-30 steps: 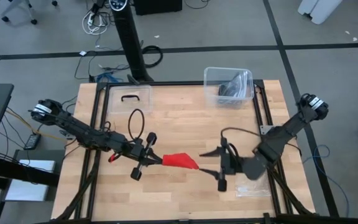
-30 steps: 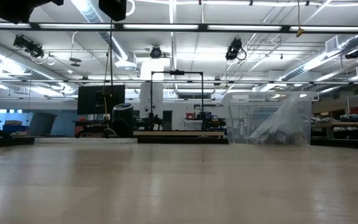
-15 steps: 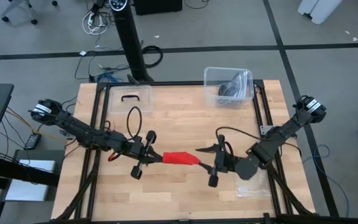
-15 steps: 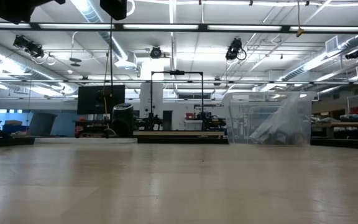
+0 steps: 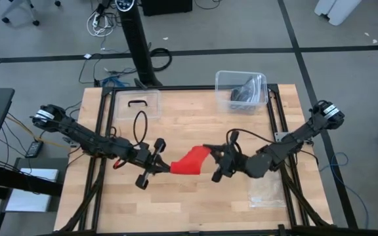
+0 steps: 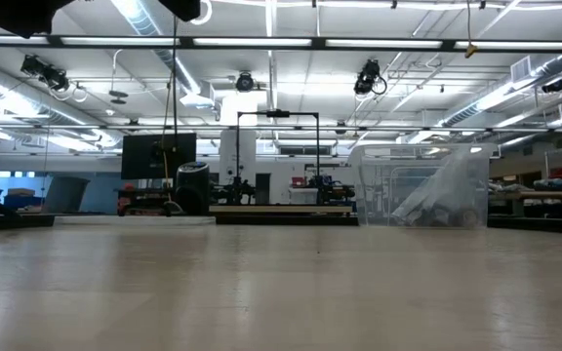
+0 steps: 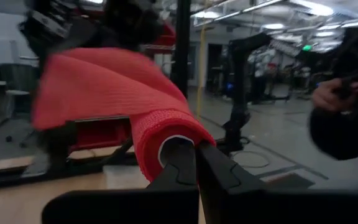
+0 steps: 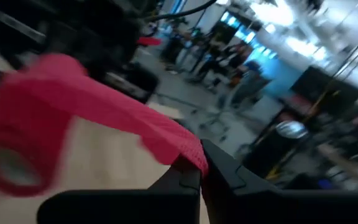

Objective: Roll bandage
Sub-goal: Roll the red bandage

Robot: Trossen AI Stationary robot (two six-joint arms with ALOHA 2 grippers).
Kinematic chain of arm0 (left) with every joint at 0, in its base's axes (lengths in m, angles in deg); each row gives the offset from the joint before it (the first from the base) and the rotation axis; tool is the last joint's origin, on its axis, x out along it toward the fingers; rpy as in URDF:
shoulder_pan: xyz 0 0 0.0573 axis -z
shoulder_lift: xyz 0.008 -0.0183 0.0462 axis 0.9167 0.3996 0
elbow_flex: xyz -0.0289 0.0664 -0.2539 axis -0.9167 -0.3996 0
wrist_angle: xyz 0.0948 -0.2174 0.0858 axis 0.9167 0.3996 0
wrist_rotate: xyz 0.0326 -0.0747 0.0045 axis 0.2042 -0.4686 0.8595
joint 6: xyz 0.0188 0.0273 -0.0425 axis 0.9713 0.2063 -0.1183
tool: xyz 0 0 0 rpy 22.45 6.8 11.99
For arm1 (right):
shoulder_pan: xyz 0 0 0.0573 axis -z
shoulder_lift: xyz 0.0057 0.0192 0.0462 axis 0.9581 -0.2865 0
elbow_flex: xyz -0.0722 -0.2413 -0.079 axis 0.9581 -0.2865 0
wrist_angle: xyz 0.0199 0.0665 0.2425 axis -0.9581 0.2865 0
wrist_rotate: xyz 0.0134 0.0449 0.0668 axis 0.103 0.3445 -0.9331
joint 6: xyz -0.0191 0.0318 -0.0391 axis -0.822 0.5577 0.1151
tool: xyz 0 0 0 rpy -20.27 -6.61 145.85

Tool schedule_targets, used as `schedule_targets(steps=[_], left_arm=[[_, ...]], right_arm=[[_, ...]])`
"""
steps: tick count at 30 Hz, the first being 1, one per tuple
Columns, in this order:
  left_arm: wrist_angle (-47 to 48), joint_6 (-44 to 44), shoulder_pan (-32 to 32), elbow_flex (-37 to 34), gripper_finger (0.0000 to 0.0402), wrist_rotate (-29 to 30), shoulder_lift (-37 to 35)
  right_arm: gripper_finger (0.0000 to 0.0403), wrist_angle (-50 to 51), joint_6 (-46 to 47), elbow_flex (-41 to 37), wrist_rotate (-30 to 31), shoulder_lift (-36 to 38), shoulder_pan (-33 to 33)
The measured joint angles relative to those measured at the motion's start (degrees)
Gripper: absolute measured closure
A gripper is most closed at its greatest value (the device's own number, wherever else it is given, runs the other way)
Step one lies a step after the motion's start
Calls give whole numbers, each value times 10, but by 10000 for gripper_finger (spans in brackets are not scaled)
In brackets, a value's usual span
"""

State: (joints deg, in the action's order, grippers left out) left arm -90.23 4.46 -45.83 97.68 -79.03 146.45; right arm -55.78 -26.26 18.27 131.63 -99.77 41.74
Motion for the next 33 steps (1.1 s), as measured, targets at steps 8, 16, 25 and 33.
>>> schedule_targets(steps=[8, 16, 25, 33], left_arm=[[-43, -18, 0, 0, 402, -57, 0], [-107, -8, 0, 0, 402, -80, 0], [-197, 15, -24, 0, 402, -74, -1], [-217, 85, -59, 0, 402, -10, -1]], right_arm=[[401, -59, -141, 0, -52, 0, 66], [402, -30, -90, 0, -153, 0, 116], [403, 73, 130, 0, -263, 0, 117], [403, 59, 213, -1, -282, 0, 73]])
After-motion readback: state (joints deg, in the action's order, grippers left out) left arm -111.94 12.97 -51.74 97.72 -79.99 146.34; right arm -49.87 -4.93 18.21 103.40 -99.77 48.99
